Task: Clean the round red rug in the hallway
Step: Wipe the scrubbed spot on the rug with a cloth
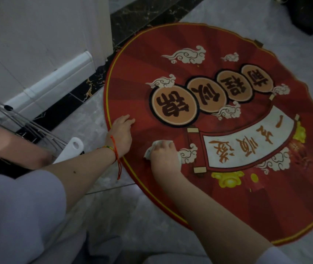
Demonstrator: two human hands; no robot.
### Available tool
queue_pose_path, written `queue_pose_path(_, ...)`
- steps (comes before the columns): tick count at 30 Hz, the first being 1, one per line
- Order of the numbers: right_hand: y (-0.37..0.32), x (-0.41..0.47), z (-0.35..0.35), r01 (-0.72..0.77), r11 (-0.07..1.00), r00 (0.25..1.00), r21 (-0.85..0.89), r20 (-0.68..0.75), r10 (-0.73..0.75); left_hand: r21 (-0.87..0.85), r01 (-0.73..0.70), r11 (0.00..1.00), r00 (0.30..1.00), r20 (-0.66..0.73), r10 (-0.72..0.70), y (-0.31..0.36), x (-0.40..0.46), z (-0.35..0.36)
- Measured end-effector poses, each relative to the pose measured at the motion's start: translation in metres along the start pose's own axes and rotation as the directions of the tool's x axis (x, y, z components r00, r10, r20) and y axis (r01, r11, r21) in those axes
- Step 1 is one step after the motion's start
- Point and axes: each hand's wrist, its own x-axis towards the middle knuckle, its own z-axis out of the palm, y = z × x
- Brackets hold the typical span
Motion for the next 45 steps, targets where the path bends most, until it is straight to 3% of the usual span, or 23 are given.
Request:
queue_pose_path(5, -0.044, -0.019, -0.001, 0.247, 0.962, 0.968, 0.12, 0.02, -0.251, 0.027, -0.005, 1.0, 0.999, 0.048, 0.003, 0.004, 0.001, -0.007)
queue_pose_path(7, -0.034, -0.013, -0.008, 0.226, 0.934, 0.969, 0.276, 0.03, -0.244, 0.019, 0.001, 1.0, 0.998, 0.069, -0.003, 0.004, 0.002, -0.009)
queue_pose_path(9, -0.006, -0.002, -0.016, 0.074, 0.838, 0.991, 0.541, 0.056, -0.123, -0.015, 0.017, 1.0, 0.996, 0.085, -0.015, 0.006, 0.004, -0.01)
queue_pose_path(10, 0.01, 0.006, -0.021, -0.065, 0.701, 0.993, 0.71, 0.117, -0.026, -0.029, 0.021, 0.999, 0.996, 0.083, -0.019, 0.007, 0.005, -0.01)
queue_pose_path(11, 0.027, 0.011, -0.023, -0.199, 0.48, 0.979, 0.854, 0.195, 0.059, -0.036, 0.036, 0.999, 0.996, 0.083, -0.033, 0.007, 0.006, -0.01)
queue_pose_path(12, 0.04, 0.016, -0.025, -0.29, 0.258, 0.955, 0.922, 0.264, 0.131, -0.036, 0.045, 0.998, 0.996, 0.075, -0.042, 0.008, 0.007, -0.01)
queue_pose_path(13, 0.052, 0.023, -0.023, -0.338, 0.126, 0.929, 0.933, 0.309, 0.204, -0.042, 0.05, 0.998, 0.997, 0.053, -0.048, 0.007, 0.006, -0.009)
queue_pose_path(14, 0.061, 0.029, -0.02, -0.359, 0.143, 0.911, 0.922, 0.313, 0.269, -0.046, 0.043, 0.998, 0.999, 0.023, -0.042, 0.007, 0.005, -0.007)
queue_pose_path(17, 0.068, 0.047, -0.012, -0.402, 0.562, 0.904, 0.723, 0.215, 0.37, -0.022, 0.035, 0.999, 0.999, -0.029, -0.036, 0.003, 0.002, -0.003)
queue_pose_path(18, 0.064, 0.051, -0.012, -0.421, 0.645, 0.902, 0.638, 0.223, 0.369, -0.009, 0.028, 1.0, 0.999, -0.034, -0.028, 0.002, 0.002, -0.002)
queue_pose_path(22, 0.027, 0.055, -0.002, -0.376, 0.819, 0.926, 0.434, 0.147, 0.348, -0.01, 0.006, 1.0, 0.998, -0.056, -0.006, 0.002, -0.001, -0.002)
queue_pose_path(26, -0.007, 0.044, 0.008, -0.201, 0.829, 0.966, 0.522, -0.034, 0.256, -0.008, 0.005, 1.0, 1.0, -0.014, -0.006, -0.002, -0.001, -0.004)
queue_pose_path(30, -0.045, 0.011, 0.01, 0.142, 0.831, 0.984, 0.537, -0.167, -0.06, -0.017, 0.02, 1.0, 0.999, -0.028, -0.02, 0.001, 0.0, -0.005)
queue_pose_path(32, -0.036, 0.011, 0.01, 0.203, 0.814, 0.979, 0.544, -0.13, -0.157, -0.015, 0.026, 1.0, 0.999, -0.028, -0.027, 0.003, 0.001, -0.006)
queue_pose_path(34, -0.008, 0.028, 0.006, 0.137, 0.872, 0.99, 0.47, -0.104, -0.099, -0.016, 0.012, 1.0, 1.0, -0.009, -0.012, 0.002, 0.001, -0.006)
queue_pose_path(35, 0.01, 0.037, 0.002, 0.048, 0.889, 0.993, 0.455, -0.121, 0.009, -0.016, 0.006, 1.0, 1.0, -0.007, -0.006, 0.0, 0.001, -0.005)
queue_pose_path(37, 0.044, 0.056, -0.002, -0.139, 0.89, 0.975, 0.434, -0.096, 0.2, -0.022, 0.001, 1.0, 1.0, -0.026, -0.001, -0.003, -0.002, -0.003)
queue_pose_path(39, 0.057, 0.068, 0.003, -0.233, 0.88, 0.963, 0.415, -0.029, 0.268, -0.035, -0.004, 0.999, 0.999, -0.037, 0.003, -0.004, -0.005, 0.0)
queue_pose_path(42, 0.041, 0.068, 0.007, -0.257, 0.871, 0.96, 0.419, 0.007, 0.279, -0.026, -0.031, 0.999, 0.998, -0.049, 0.029, -0.005, -0.009, 0.003)
queue_pose_path(45, 0.017, 0.058, 0.014, -0.167, 0.864, 0.972, 0.475, -0.07, 0.226, -0.007, -0.021, 1.0, 0.999, -0.044, 0.021, -0.006, -0.01, 0.0)
